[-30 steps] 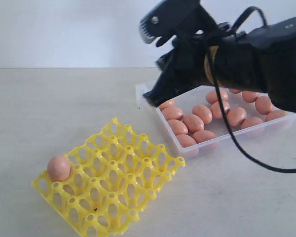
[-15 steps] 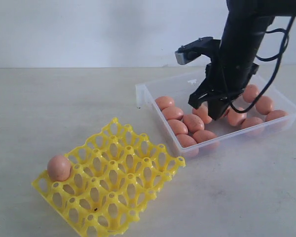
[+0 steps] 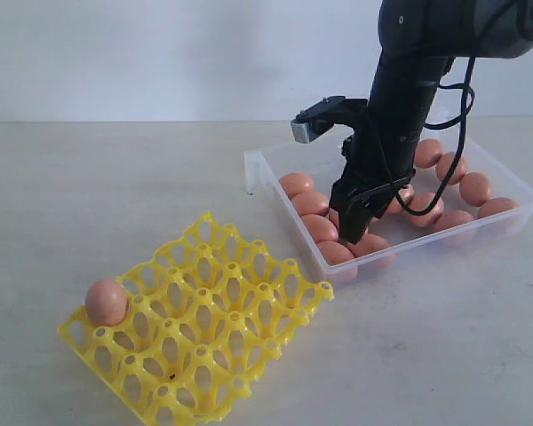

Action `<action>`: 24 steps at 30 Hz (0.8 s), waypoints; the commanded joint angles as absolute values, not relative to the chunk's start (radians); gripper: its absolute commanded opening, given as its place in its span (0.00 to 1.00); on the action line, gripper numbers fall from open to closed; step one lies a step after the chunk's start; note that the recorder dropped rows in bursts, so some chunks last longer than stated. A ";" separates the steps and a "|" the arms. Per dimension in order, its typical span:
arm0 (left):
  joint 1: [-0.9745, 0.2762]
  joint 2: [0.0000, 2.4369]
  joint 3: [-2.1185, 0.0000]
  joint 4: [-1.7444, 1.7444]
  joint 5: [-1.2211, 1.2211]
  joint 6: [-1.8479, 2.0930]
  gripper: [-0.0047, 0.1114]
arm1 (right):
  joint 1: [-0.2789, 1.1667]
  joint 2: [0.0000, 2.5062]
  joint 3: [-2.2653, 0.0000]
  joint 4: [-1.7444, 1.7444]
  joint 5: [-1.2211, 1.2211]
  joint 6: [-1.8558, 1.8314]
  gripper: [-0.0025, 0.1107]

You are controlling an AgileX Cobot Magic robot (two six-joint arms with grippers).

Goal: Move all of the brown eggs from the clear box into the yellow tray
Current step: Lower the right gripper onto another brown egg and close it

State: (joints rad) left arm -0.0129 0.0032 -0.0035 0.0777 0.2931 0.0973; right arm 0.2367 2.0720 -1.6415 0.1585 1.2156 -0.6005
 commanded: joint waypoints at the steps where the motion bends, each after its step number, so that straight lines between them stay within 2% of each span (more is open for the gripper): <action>1: -0.021 0.000 0.000 0.076 0.293 0.094 0.08 | 0.229 2.089 -1.648 0.083 1.221 -0.614 0.51; 24: -0.021 0.000 0.000 0.076 0.293 0.094 0.08 | 0.229 2.228 -1.648 0.069 1.058 -0.597 0.51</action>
